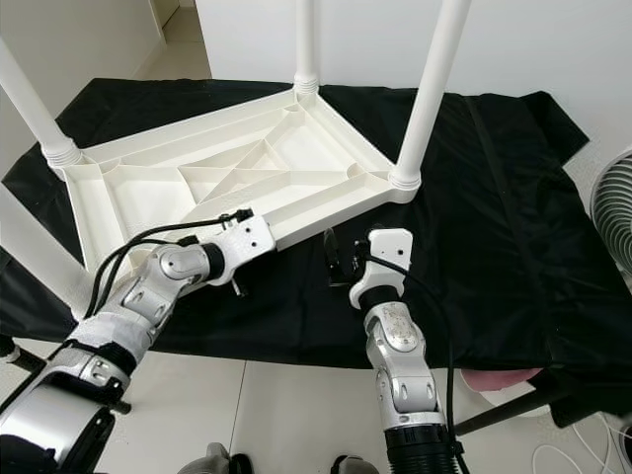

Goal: Building children table

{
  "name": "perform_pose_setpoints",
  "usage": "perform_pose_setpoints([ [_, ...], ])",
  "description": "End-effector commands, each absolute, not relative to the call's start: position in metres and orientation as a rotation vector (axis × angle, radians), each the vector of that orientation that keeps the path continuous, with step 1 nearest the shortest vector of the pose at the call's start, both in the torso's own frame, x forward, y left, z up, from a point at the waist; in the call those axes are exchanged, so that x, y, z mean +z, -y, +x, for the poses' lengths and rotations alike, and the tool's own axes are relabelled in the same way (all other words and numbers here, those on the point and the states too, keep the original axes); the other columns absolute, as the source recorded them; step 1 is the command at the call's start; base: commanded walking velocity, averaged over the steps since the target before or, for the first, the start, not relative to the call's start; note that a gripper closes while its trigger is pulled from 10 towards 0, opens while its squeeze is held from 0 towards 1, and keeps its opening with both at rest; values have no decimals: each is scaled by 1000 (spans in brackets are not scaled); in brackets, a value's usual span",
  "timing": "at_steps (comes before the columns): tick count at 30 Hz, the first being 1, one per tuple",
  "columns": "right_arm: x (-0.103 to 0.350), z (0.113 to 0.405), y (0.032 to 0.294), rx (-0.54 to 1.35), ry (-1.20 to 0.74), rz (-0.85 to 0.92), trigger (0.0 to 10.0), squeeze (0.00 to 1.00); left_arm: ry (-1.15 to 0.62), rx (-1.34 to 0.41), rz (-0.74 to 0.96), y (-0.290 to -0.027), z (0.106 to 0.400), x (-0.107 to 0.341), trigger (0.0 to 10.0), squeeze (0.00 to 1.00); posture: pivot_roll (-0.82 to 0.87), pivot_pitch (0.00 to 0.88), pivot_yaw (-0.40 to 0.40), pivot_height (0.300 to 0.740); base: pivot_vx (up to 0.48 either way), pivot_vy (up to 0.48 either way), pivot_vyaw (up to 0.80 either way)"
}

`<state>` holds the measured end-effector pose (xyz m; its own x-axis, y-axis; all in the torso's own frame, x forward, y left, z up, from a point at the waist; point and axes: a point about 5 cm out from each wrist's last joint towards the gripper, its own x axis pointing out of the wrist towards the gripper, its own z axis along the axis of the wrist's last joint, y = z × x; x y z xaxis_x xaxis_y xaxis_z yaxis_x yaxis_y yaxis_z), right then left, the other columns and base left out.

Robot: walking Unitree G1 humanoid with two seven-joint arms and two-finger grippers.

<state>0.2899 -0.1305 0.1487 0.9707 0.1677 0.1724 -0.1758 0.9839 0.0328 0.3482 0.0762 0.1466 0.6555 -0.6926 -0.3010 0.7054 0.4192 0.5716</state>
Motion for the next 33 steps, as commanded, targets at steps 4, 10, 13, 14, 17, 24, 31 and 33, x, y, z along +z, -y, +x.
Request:
perform_pose_setpoints([
  [4,147,291,127,187,164,52,10000,0,97,-778,593,-81,341,161,10000,1000,-112,105,43,740,0,0,0],
  [10,147,294,129,186,163,47,10000,0,162,-687,559,-100,332,176,10000,0,-100,114,43,740,0,0,0],
  [13,148,295,129,186,166,45,10000,0,191,-677,531,-106,321,183,10000,0,-89,119,39,740,0,0,0],
  [14,148,296,129,186,166,45,10000,0,196,-673,515,-107,318,185,10000,0,-89,119,39,740,0,0,0],
  [17,149,299,129,187,171,41,10000,0,204,-633,476,-113,310,188,10000,0,-73,123,34,740,0,0,0],
  [24,154,309,126,215,183,19,10000,0,202,-525,302,-130,291,192,10000,0,-55,128,22,740,0,0,0],
  [31,159,317,121,251,199,6,10000,0,191,-484,211,-146,265,196,10000,0,-16,138,0,740,0,0,0],
  [33,162,323,119,273,209,-4,10000,0,206,-449,165,-161,246,200,10000,0,2,144,-7,740,0,0,0],
])
